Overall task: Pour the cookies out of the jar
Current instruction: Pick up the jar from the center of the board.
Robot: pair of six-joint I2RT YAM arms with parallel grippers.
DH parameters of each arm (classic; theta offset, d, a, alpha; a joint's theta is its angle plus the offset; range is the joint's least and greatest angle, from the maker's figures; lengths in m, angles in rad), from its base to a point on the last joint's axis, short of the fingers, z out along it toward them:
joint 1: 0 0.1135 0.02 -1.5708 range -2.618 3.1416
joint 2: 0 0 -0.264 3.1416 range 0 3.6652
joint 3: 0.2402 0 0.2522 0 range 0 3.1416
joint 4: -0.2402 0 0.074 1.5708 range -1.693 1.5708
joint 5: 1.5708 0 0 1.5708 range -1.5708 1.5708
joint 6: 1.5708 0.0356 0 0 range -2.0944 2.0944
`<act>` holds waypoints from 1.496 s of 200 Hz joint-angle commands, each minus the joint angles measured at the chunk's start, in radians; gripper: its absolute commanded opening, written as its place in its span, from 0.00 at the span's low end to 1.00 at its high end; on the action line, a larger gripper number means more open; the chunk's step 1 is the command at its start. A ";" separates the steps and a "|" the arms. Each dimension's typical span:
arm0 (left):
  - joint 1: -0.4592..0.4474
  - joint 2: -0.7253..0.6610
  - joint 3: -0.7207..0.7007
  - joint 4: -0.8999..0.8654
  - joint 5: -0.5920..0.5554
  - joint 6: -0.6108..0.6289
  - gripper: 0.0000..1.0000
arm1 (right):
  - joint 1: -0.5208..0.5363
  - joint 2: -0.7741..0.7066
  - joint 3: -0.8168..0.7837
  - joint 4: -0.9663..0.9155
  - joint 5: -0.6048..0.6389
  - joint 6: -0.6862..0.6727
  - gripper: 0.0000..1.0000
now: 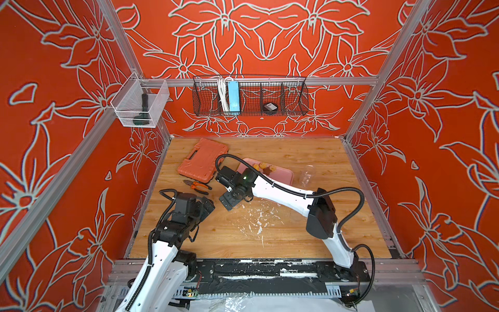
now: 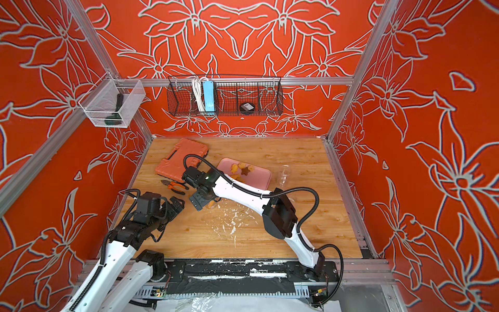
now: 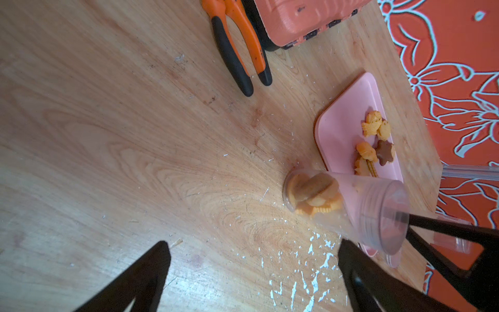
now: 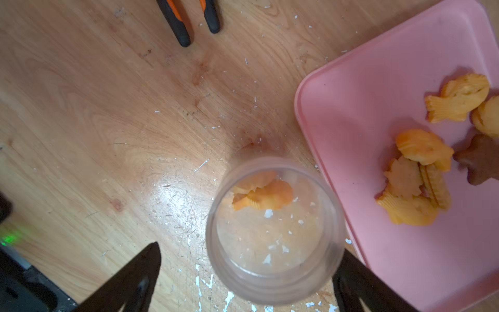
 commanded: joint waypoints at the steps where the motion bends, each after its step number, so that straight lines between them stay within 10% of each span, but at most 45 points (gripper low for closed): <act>1: 0.006 -0.009 0.004 0.002 -0.007 0.015 0.98 | 0.004 0.051 0.066 -0.055 0.023 -0.002 0.93; 201: 0.006 -0.011 -0.016 0.074 0.071 0.048 0.98 | -0.057 0.161 0.213 -0.137 -0.019 0.052 0.68; 299: 0.006 -0.024 0.024 0.038 0.195 0.139 0.98 | -0.060 -0.023 -0.045 -0.056 -0.009 0.098 0.61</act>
